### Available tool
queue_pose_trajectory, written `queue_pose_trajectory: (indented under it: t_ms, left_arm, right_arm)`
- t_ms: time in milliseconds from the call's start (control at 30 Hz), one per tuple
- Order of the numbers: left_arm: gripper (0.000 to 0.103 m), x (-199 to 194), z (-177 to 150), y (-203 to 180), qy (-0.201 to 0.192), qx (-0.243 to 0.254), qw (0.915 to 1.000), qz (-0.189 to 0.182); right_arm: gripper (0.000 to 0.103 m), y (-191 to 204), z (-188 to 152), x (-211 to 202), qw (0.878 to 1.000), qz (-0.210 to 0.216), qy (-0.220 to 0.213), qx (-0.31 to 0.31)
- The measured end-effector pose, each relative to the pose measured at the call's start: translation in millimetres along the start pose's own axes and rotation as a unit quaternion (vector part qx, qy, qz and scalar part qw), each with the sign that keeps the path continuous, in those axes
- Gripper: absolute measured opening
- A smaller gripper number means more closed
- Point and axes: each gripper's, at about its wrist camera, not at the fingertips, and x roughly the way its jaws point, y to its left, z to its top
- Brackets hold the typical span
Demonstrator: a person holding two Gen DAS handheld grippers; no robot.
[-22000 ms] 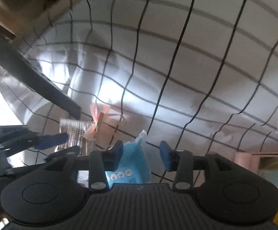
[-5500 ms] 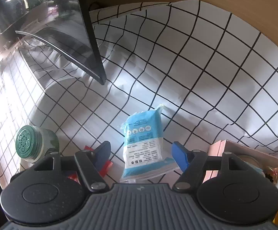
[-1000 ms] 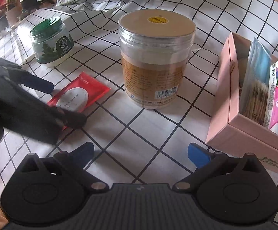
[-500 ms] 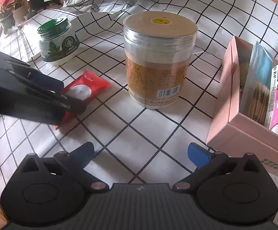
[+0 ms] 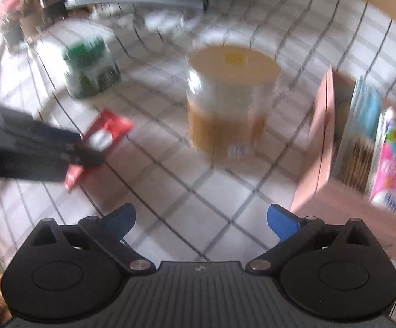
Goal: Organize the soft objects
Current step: 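Close the left tool on the red tea sachet and lift it, then close the right tool on the blue wet-wipe pack and lift it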
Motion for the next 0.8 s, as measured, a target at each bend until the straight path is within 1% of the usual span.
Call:
queue_pose_trajectory:
  t_ms: [67,167,267,367,467,500,567,633,700,733,800]
  left_arm:
    - [0.052,-8.1,-1.2,6.8,-0.011,-0.008,0.9999,0.002]
    - [0.052,-20.4,-3.4,18.3,-0.026,-0.019,0.9995,0.005]
    - [0.052,-32.5,-6.2,30.0,-0.041,-0.028,0.9987,0.006]
    - [0.052,-42.2,-11.4,43.7,-0.057,-0.042,0.9975,0.007]
    - [0.052,-47.9,-19.2,58.9,-0.07,-0.067,0.9953,0.005]
    - [0.052,-48.9,-21.9,64.8,-0.074,-0.079,0.9941,0.004]
    - [0.052,-49.3,-27.5,75.9,-0.08,-0.103,0.9914,0.003]
    - [0.052,-48.4,-33.1,84.3,-0.082,-0.126,0.9886,0.002]
    - [0.052,-46.2,-37.3,90.3,-0.082,-0.143,0.9863,0.002]
    - [0.052,-45.5,-39.5,92.6,-0.082,-0.15,0.9853,0.002]
    - [0.052,-43.2,-41.7,97.7,-0.081,-0.159,0.984,0.002]
  right_arm:
    - [0.103,5.1,10.9,-12.5,1.0,0.011,-0.018,-0.008]
    - [0.103,18.2,34.8,-25.9,0.999,0.028,-0.022,-0.027]
    - [0.103,36.0,72.3,-40.3,0.997,0.044,-0.027,-0.061]
    - [0.103,48.1,124.0,-41.9,0.994,0.041,-0.007,-0.096]
    - [0.103,40.3,174.2,-15.1,0.994,0.013,0.04,-0.103]
    - [0.103,32.1,189.2,1.5,0.993,-0.001,0.062,-0.097]
    - [0.103,7.9,211.7,38.8,0.991,-0.018,0.119,-0.061]
    - [0.102,-20.3,223.9,76.7,0.984,-0.027,0.178,-0.009]
    - [0.102,-43.0,226.9,106.6,0.975,-0.042,0.217,0.027]
    - [0.101,-48.4,227.2,119.9,0.971,-0.048,0.233,0.033]
    - [0.099,-51.0,225.6,139.5,0.964,-0.057,0.257,0.024]
